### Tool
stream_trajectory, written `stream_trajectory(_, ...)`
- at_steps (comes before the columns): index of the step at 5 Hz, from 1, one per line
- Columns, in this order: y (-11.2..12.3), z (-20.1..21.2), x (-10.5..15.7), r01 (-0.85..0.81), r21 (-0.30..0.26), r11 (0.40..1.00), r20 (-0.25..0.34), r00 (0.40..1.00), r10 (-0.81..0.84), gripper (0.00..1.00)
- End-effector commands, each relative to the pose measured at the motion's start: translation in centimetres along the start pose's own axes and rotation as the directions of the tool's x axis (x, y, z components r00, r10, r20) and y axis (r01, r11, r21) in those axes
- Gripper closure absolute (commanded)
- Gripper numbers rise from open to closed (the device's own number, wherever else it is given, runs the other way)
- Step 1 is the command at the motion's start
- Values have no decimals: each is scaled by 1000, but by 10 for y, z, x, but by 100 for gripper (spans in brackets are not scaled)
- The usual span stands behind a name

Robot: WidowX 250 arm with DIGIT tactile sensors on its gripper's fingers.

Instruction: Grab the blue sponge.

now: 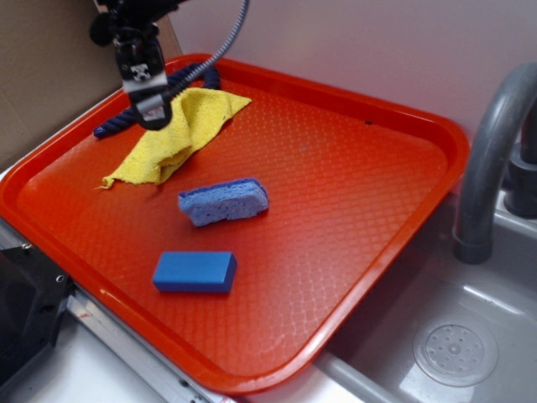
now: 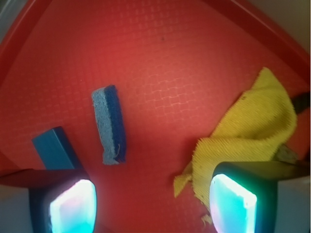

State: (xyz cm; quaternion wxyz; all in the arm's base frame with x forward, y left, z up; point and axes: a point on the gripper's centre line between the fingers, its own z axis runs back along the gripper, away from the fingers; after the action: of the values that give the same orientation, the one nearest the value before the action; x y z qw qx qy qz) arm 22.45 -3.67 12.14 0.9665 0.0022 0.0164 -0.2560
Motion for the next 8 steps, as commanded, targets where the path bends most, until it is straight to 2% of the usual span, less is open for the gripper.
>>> stream_trajectory(1, -12, -29, 11, 63, -12, 998, -69, 996, -64, 0)
stream_trajectory(2, -16, -45, 11, 83, -4, 997, -112, 990, -83, 0)
stream_trajectory(3, -28, -58, 13, 130, -19, 991, -141, 981, -132, 0)
stream_trajectory(4, -40, -73, 10, 144, 20, 989, -208, 969, -137, 0)
stream_trajectory(5, -39, -82, 8, 149, 7, 989, -272, 952, -142, 0)
stream_trajectory(6, -39, -86, 7, 151, 52, 987, -302, 945, -129, 0)
stream_trajectory(7, -44, -87, 5, 149, 45, 988, -292, 948, -130, 100)
stream_trajectory(8, -46, -87, 4, 130, 49, 990, -289, 951, -111, 100)
